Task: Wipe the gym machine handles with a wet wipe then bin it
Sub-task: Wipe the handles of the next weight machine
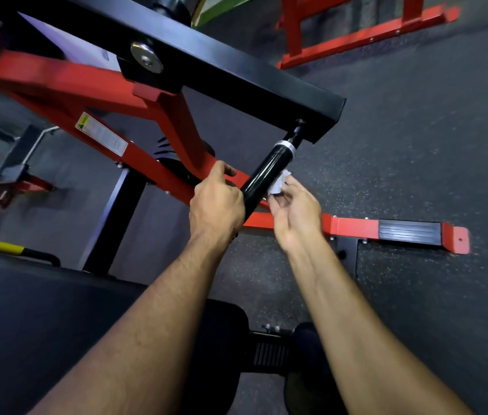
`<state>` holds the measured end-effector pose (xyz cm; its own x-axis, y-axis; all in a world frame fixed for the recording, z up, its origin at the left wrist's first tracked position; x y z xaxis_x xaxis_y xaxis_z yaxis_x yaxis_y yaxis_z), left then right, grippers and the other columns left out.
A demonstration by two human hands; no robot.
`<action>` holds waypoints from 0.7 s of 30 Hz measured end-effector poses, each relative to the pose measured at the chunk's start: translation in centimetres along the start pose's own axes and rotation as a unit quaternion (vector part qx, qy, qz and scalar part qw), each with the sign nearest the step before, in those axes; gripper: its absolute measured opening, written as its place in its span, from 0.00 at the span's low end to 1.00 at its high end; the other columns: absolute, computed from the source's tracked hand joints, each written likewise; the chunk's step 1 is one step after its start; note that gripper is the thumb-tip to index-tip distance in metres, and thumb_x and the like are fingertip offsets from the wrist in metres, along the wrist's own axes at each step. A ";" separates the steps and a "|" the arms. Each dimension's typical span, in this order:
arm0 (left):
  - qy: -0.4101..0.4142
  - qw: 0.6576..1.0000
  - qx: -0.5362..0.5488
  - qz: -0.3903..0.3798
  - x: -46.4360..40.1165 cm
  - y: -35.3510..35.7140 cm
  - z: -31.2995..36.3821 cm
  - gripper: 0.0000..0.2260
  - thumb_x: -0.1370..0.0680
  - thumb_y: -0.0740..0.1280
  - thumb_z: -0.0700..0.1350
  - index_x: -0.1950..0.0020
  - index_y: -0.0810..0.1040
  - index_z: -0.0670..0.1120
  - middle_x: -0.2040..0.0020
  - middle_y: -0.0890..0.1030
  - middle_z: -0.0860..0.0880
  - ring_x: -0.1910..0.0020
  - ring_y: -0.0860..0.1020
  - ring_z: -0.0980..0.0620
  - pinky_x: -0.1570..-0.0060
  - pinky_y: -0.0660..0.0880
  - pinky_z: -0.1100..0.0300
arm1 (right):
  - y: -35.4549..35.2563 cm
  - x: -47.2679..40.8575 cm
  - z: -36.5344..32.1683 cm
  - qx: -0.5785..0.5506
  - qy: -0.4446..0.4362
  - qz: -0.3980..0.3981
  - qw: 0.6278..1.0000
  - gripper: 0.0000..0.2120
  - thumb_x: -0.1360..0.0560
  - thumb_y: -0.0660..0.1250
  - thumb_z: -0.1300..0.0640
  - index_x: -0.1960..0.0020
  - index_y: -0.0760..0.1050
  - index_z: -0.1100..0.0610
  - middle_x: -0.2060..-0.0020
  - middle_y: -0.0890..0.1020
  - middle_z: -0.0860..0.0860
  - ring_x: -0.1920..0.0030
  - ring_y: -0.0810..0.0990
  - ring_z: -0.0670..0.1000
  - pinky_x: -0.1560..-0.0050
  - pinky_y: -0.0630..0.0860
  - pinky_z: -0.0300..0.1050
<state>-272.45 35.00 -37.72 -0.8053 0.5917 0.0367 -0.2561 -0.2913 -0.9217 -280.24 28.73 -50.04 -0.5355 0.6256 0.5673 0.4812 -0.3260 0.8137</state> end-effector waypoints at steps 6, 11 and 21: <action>-0.006 1.000 -0.002 -0.005 0.1 0.0 0.1 0.24 0.36 0.49 0.45 0.45 0.74 0.58 0.57 0.80 0.52 0.60 0.82 0.40 0.61 0.82 0.40 | -0.1 -1.1 -1.6 0.065 -0.045 0.034 0.996 0.12 0.19 0.61 0.71 0.52 0.78 0.58 0.57 0.84 0.54 0.58 0.84 0.49 0.54 0.83 0.41; -0.004 1.000 -0.003 -0.007 0.0 0.0 0.0 0.22 0.35 0.50 0.44 0.47 0.73 0.59 0.57 0.80 0.54 0.61 0.82 0.41 0.61 0.82 0.40 | 0.1 -2.9 -1.7 0.028 -0.075 0.095 0.992 0.08 0.20 0.64 0.70 0.51 0.78 0.60 0.56 0.84 0.58 0.59 0.84 0.52 0.58 0.84 0.45; -0.001 1.000 -0.007 -0.006 -0.3 0.2 -0.1 0.21 0.33 0.51 0.44 0.46 0.73 0.59 0.56 0.81 0.52 0.61 0.82 0.41 0.61 0.82 0.41 | -0.6 -1.7 -1.0 0.034 -0.085 0.037 0.995 0.11 0.19 0.61 0.71 0.41 0.77 0.64 0.50 0.83 0.60 0.53 0.84 0.52 0.43 0.81 0.49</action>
<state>-272.15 34.84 -37.96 -0.8034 0.5935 0.0479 -0.2577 -0.2740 -0.9266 -280.30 27.20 -51.38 -0.3743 0.7139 0.5918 0.5637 -0.3315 0.7565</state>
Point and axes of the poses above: each hand's wrist, its own x-axis away from the middle knuckle, its own y-axis out of the palm, z = x × y, the point moved 6 cm from there along -x, towards the middle knuckle
